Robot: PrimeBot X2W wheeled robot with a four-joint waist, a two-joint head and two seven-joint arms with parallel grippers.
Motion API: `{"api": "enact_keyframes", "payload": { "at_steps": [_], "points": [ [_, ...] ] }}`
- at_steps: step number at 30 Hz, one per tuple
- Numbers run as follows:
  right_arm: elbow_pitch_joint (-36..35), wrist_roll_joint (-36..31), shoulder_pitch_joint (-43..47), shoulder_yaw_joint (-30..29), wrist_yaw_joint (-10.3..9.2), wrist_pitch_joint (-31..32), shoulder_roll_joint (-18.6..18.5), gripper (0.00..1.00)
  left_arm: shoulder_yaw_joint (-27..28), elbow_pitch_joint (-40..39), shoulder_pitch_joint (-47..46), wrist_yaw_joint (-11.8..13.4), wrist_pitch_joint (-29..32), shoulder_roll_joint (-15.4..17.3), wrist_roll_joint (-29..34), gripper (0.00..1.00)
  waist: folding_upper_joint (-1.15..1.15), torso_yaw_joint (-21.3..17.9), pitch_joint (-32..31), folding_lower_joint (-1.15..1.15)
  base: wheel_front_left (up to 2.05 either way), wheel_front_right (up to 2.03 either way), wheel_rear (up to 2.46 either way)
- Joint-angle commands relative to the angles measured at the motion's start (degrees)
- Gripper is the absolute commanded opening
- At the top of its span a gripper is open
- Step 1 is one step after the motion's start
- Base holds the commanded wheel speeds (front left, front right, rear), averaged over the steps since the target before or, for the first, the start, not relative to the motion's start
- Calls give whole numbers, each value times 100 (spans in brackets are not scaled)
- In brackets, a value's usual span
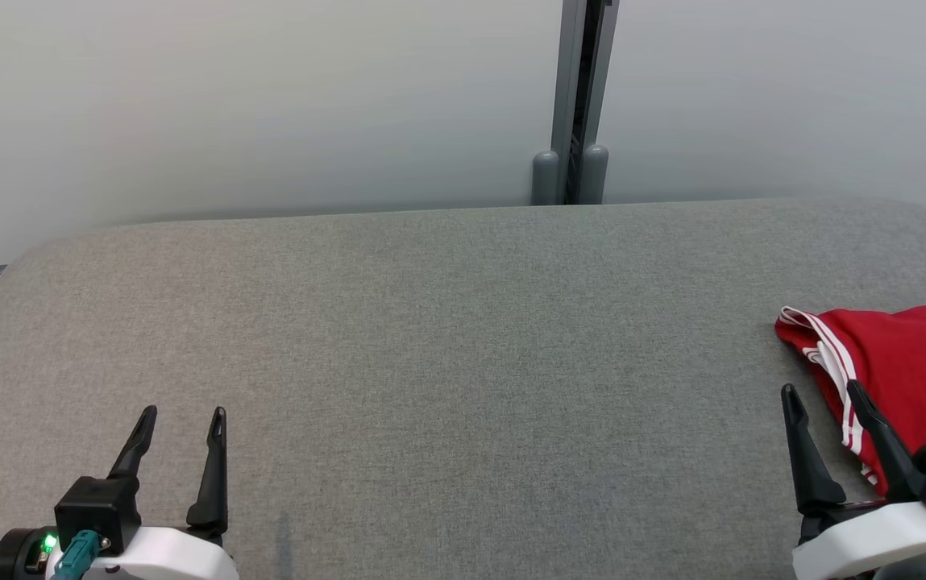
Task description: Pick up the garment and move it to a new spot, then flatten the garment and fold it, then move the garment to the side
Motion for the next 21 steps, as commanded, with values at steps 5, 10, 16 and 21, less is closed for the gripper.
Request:
{"api": "enact_keyframes", "payload": {
  "at_steps": [5, 10, 16, 21],
  "points": [
    [13, -5, 43, -10, 1, -39, -8, 100, -1, 16, -52, 29, -25, 51, -38, 100, 0, 4, 24, 0, 0, 0, 0],
    [12, -8, 49, -16, 1, -38, -1, 100, 4, 47, -60, 32, -46, 60, -68, 100, 0, 7, 32, 0, 0, 0, 0],
    [2, 6, 2, -21, 0, -6, 14, 0, -23, 71, -9, 2, -60, 36, -71, 0, 0, 15, 36, 0, 0, 0, 0],
    [127, 310, 65, -20, 0, 28, 51, 0, -45, 157, 82, -58, -37, -113, -331, 0, 0, 12, 38, 0, 0, 0, 0]
  ]
}}
